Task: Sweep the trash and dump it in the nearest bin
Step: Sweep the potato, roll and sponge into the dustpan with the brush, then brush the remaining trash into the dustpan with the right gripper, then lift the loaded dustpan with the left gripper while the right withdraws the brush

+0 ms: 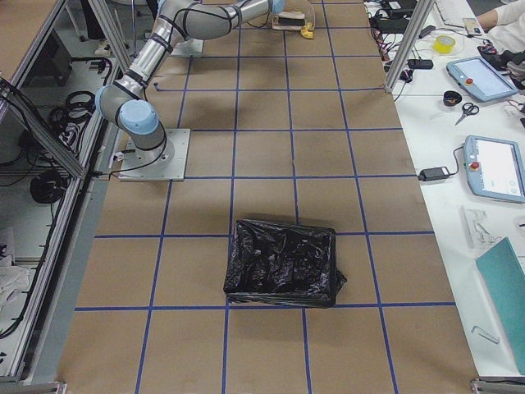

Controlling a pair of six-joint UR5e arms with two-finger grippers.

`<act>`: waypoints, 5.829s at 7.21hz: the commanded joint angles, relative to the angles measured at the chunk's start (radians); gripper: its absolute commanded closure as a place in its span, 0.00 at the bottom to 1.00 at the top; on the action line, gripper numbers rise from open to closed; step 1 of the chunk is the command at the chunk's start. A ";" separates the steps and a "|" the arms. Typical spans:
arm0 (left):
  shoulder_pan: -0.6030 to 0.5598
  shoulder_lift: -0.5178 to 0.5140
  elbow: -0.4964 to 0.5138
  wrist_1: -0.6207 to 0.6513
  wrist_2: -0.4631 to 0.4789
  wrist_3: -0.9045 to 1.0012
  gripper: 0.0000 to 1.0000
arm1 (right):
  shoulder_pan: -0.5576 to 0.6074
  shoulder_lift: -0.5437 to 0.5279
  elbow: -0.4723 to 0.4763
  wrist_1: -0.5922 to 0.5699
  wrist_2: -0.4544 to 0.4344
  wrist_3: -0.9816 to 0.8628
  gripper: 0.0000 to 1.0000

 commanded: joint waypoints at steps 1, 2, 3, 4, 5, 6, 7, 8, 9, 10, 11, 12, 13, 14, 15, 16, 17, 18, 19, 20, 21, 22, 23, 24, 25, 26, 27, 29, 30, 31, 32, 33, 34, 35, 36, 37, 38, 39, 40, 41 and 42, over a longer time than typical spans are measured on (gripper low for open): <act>0.000 0.000 -0.001 0.001 0.001 0.000 1.00 | -0.035 -0.031 0.067 0.043 -0.033 -0.082 1.00; 0.000 -0.002 -0.001 0.001 0.001 -0.001 1.00 | -0.070 -0.044 0.106 0.064 -0.088 -0.102 1.00; 0.000 -0.002 -0.001 0.001 0.000 0.000 1.00 | -0.122 -0.047 0.121 0.075 -0.072 -0.085 1.00; 0.000 0.000 -0.001 0.001 0.000 0.000 1.00 | -0.171 -0.045 0.124 0.069 -0.011 -0.029 1.00; 0.000 0.000 -0.003 0.001 0.000 0.000 1.00 | -0.191 -0.041 0.118 0.069 -0.006 -0.062 1.00; 0.000 0.000 -0.003 0.001 0.000 0.000 1.00 | -0.192 -0.021 0.118 0.069 -0.013 -0.194 1.00; 0.000 0.000 -0.003 0.001 0.000 0.000 1.00 | -0.192 -0.007 0.115 0.068 -0.019 -0.263 1.00; 0.000 0.000 -0.003 0.001 0.001 0.000 1.00 | -0.192 -0.005 0.115 0.069 -0.027 -0.321 1.00; 0.000 0.000 -0.003 0.001 0.000 0.000 1.00 | -0.193 0.008 0.114 0.068 -0.032 -0.335 1.00; 0.000 0.000 -0.003 0.001 0.001 0.000 1.00 | -0.193 0.030 0.094 0.063 -0.018 -0.328 1.00; 0.000 -0.002 -0.003 0.001 0.000 0.000 1.00 | -0.193 0.042 0.063 0.063 -0.018 -0.326 1.00; 0.000 0.000 -0.003 0.001 0.000 0.000 1.00 | -0.193 0.062 0.028 0.063 -0.020 -0.337 1.00; 0.000 0.000 -0.003 0.001 0.000 -0.001 1.00 | -0.188 0.085 0.002 0.060 -0.023 -0.376 1.00; 0.000 0.000 -0.009 0.001 0.000 -0.002 1.00 | -0.178 0.094 -0.006 0.048 -0.023 -0.419 1.00; 0.000 0.006 -0.011 0.001 0.000 0.000 1.00 | -0.149 0.106 -0.006 -0.005 -0.021 -0.423 1.00; 0.000 0.005 -0.011 0.001 0.001 0.000 1.00 | -0.117 0.122 -0.007 -0.042 -0.016 -0.409 1.00; 0.000 0.005 -0.011 0.001 0.001 0.000 1.00 | -0.091 0.123 -0.009 -0.063 -0.006 -0.370 1.00; 0.000 0.005 -0.011 0.001 0.000 0.000 1.00 | -0.067 0.125 -0.020 -0.064 0.020 -0.331 1.00; 0.000 0.005 -0.011 0.001 0.000 0.000 1.00 | -0.055 0.120 -0.035 -0.064 0.031 -0.296 1.00; 0.000 0.005 -0.011 0.001 0.000 -0.001 1.00 | -0.055 0.108 -0.035 -0.064 0.036 -0.299 1.00; 0.000 0.005 -0.011 0.001 0.000 -0.002 1.00 | -0.066 0.081 -0.017 -0.040 0.036 -0.311 1.00; 0.000 0.005 -0.011 0.001 -0.002 -0.002 1.00 | -0.078 0.052 -0.003 0.009 0.036 -0.328 1.00; 0.002 0.005 -0.011 0.004 -0.002 0.000 1.00 | -0.105 0.027 0.011 0.081 0.021 -0.355 1.00; 0.003 0.012 -0.008 0.003 -0.008 -0.001 1.00 | -0.151 -0.008 0.025 0.148 0.013 -0.381 1.00; 0.005 0.029 0.000 -0.006 -0.023 -0.008 1.00 | -0.205 -0.056 0.057 0.223 0.016 -0.401 1.00; 0.015 0.043 0.008 -0.022 -0.060 -0.005 1.00 | -0.254 -0.114 0.134 0.229 0.031 -0.447 1.00; 0.062 0.075 0.022 -0.099 -0.145 -0.005 1.00 | -0.291 -0.186 0.226 0.230 0.046 -0.481 1.00; 0.170 0.116 0.118 -0.299 -0.224 0.015 1.00 | -0.361 -0.366 0.435 0.244 0.069 -0.617 1.00; 0.240 0.135 0.171 -0.400 -0.253 0.034 1.00 | -0.406 -0.440 0.563 0.232 0.097 -0.719 1.00; 0.311 0.133 0.228 -0.436 -0.255 0.116 1.00 | -0.447 -0.515 0.691 0.195 0.112 -0.795 1.00; 0.366 0.108 0.289 -0.434 -0.255 0.202 1.00 | -0.472 -0.585 0.811 0.168 0.134 -0.821 1.00; 0.412 0.078 0.360 -0.428 -0.243 0.251 1.00 | -0.478 -0.640 0.923 0.075 0.189 -0.809 1.00; 0.423 0.051 0.444 -0.425 -0.191 0.306 1.00 | -0.478 -0.694 0.998 0.039 0.209 -0.808 1.00; 0.425 0.020 0.507 -0.424 -0.112 0.319 1.00 | -0.478 -0.737 1.046 0.035 0.212 -0.806 1.00; 0.425 0.005 0.523 -0.377 -0.009 0.327 1.00 | -0.478 -0.772 1.109 0.029 0.211 -0.811 1.00; 0.425 -0.012 0.519 -0.227 0.076 0.412 1.00 | -0.478 -0.810 1.190 -0.021 0.194 -0.820 1.00; 0.425 -0.020 0.510 -0.185 0.113 0.432 1.00 | -0.483 -0.855 1.274 -0.062 0.195 -0.820 1.00; 0.425 -0.025 0.499 -0.137 0.162 0.468 1.00 | -0.491 -0.876 1.346 -0.110 0.195 -0.806 1.00; 0.425 -0.029 0.479 -0.040 0.170 0.559 1.00 | -0.512 -0.895 1.394 -0.115 0.203 -0.808 1.00; 0.425 -0.032 0.427 0.066 0.181 0.574 1.00 | -0.521 -0.904 1.420 -0.115 0.204 -0.808 1.00; 0.420 -0.019 0.361 0.213 0.184 0.612 1.00 | -0.523 -0.919 1.445 -0.115 0.198 -0.811 1.00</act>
